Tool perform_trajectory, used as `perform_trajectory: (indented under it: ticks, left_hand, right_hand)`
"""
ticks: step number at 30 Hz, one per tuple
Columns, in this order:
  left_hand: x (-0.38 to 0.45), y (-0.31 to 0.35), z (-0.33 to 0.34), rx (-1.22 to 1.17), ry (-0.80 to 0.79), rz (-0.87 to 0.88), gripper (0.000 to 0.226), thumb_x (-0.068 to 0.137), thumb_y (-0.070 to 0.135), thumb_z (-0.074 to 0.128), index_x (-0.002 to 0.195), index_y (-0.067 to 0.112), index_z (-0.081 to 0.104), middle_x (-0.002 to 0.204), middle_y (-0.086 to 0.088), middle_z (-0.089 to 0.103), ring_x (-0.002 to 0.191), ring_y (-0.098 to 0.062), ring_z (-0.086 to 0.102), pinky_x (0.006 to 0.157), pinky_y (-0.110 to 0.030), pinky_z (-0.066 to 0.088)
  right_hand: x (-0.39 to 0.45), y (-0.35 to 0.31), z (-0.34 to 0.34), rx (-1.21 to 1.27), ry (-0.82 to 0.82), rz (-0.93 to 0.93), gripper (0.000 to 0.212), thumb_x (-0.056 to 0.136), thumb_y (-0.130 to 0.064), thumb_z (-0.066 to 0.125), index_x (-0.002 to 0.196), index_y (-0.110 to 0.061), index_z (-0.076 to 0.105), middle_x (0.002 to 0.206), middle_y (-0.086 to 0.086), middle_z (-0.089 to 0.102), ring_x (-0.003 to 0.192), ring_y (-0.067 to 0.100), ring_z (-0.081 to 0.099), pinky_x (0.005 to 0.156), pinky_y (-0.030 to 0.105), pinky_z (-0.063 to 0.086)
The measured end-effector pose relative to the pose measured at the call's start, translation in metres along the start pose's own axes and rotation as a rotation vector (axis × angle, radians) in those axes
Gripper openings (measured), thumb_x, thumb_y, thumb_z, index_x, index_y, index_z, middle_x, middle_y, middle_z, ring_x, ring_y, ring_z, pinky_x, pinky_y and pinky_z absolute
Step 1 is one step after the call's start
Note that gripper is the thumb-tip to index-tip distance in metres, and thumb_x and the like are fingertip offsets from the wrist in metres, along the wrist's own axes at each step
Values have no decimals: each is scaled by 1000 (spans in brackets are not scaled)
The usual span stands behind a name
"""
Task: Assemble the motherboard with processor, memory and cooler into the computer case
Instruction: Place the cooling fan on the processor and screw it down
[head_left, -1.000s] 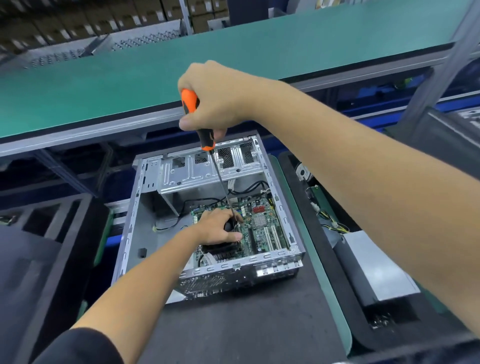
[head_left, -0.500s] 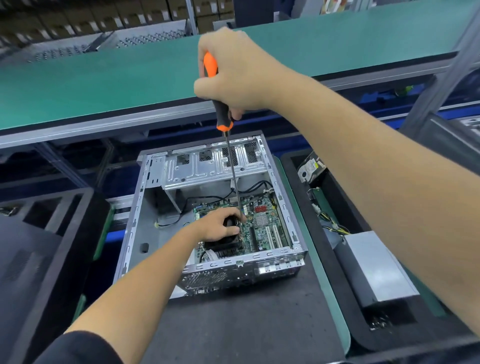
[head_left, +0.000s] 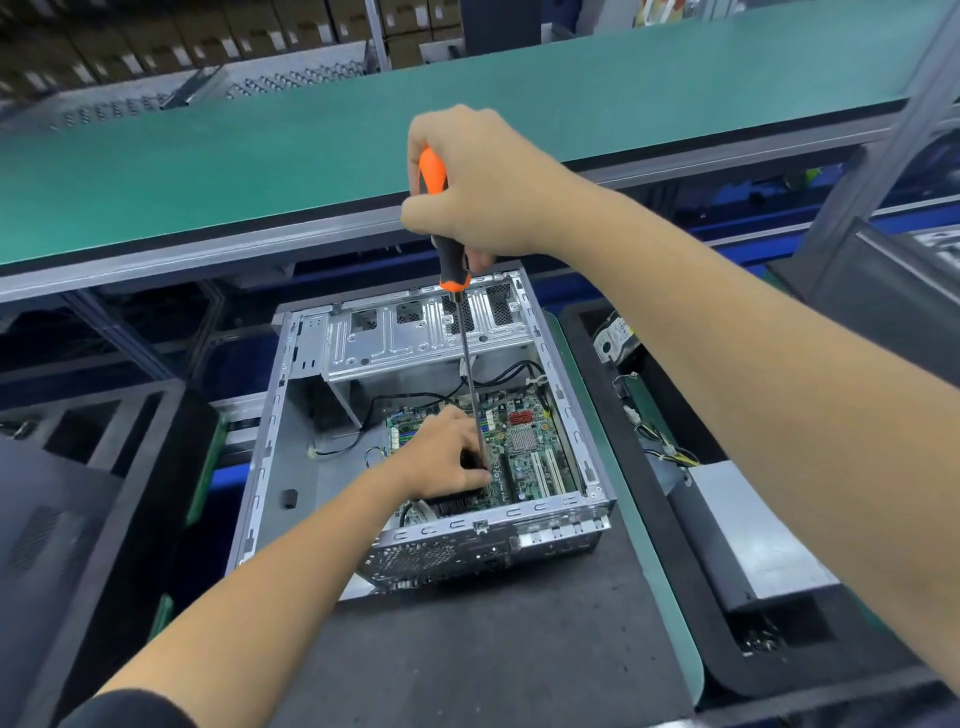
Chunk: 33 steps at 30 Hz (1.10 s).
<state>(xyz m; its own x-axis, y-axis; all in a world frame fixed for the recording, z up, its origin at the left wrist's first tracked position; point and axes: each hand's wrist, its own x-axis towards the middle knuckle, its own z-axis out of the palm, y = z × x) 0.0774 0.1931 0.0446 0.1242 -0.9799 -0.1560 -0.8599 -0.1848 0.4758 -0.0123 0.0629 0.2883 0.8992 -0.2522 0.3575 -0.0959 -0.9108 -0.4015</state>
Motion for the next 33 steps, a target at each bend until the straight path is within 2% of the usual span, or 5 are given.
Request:
perform_trajectory:
  ticks: [4,11,15,20,33]
  left_hand:
    - [4,1,3,4,25,-60,7,79,37,71,76,34,65,97,8,58,107,-12,36,95,-33,31]
    - [5,6,4,98,34,-32,4,77,35,68,77,33,65,92,9,53,95,-9,30,87,-32,27]
    - [5,7,4,115,41,-39,4,77,29,66,76,26,68,93,6,56,96,-10,32,92,-33,27]
    - [6,9,3,135,57,-21,12,75,33,69,69,30,58,90,10,55,90,-8,33,82,-29,24]
    - [8,9,8,180,12,-63,14,81,34,67,77,23,59,97,2,50,98,-16,36,85,-27,25]
  right_hand:
    - [-6,4,3,80,15,29,24,81,-31,62,69,-31,41,69,-12,51,58,15,60,46,12,40]
    - [-9,9,4,164,18,82,22,79,-31,64,69,-29,45,65,-9,54,52,12,63,42,13,45]
    - [-8,13,5,168,20,87,20,78,-33,63,70,-29,45,66,-9,55,53,13,64,43,14,46]
    - [-8,15,4,153,25,97,19,78,-35,62,71,-30,45,67,-9,55,55,12,64,42,11,43]
    - [-19,11,-4,277,-66,134,14,85,-19,58,94,-11,52,76,2,64,46,18,67,46,27,54]
